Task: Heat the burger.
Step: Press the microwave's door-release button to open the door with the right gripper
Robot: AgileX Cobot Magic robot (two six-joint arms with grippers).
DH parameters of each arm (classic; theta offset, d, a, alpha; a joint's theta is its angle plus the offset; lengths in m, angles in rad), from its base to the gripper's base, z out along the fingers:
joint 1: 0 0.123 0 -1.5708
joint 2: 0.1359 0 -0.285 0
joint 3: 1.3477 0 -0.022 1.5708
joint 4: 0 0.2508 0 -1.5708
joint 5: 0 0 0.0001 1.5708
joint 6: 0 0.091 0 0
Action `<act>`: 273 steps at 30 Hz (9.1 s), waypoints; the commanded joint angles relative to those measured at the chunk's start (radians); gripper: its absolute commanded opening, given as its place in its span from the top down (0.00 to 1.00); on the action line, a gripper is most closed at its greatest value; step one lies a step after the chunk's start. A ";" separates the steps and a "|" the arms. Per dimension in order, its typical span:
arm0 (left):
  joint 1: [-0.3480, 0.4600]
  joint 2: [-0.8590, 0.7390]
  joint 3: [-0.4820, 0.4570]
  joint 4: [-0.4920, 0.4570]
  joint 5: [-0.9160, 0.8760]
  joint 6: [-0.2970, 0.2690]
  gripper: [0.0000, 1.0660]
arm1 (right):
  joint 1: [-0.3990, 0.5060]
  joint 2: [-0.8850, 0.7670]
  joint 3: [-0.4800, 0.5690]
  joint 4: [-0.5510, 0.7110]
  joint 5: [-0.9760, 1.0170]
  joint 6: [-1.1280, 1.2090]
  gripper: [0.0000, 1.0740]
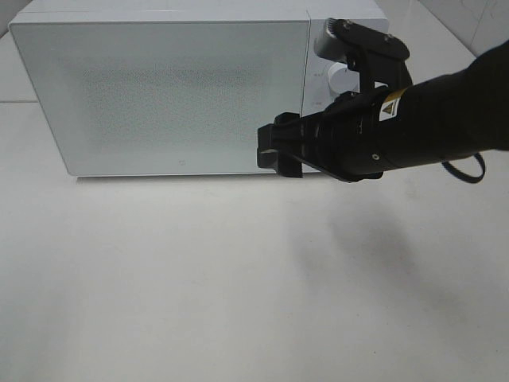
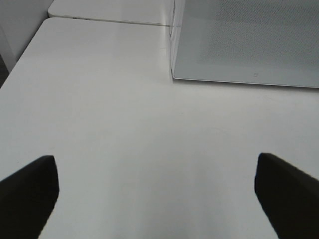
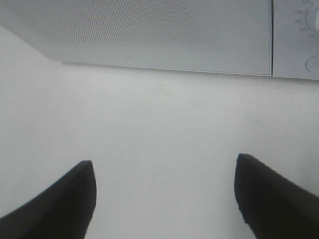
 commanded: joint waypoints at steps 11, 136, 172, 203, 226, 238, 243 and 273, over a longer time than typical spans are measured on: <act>0.003 -0.016 0.003 -0.008 -0.009 0.000 0.06 | -0.003 -0.234 -0.072 -0.243 0.594 -0.082 0.30; 0.003 -0.016 0.003 -0.008 -0.009 0.000 0.06 | -0.547 -0.532 0.360 -0.266 -0.345 -0.099 0.30; 0.003 -0.016 0.003 -0.008 -0.009 0.000 0.06 | -0.104 0.099 0.494 0.310 -1.168 -0.352 0.30; 0.003 -0.016 0.003 -0.008 -0.009 0.000 0.06 | 0.140 0.234 0.358 0.526 -1.192 -0.141 0.37; 0.003 -0.016 0.003 -0.008 -0.009 0.000 0.06 | 0.140 0.234 0.358 0.526 -1.087 0.988 1.00; 0.003 -0.016 0.003 -0.008 -0.009 0.000 0.06 | 0.137 0.313 0.336 0.622 -1.064 1.057 1.00; 0.003 -0.016 0.003 -0.008 -0.009 0.000 0.06 | 0.137 0.368 0.281 0.621 -1.073 1.079 1.00; 0.003 -0.016 0.003 -0.008 -0.009 0.000 0.06 | -0.026 0.567 0.011 0.480 -0.981 1.119 1.00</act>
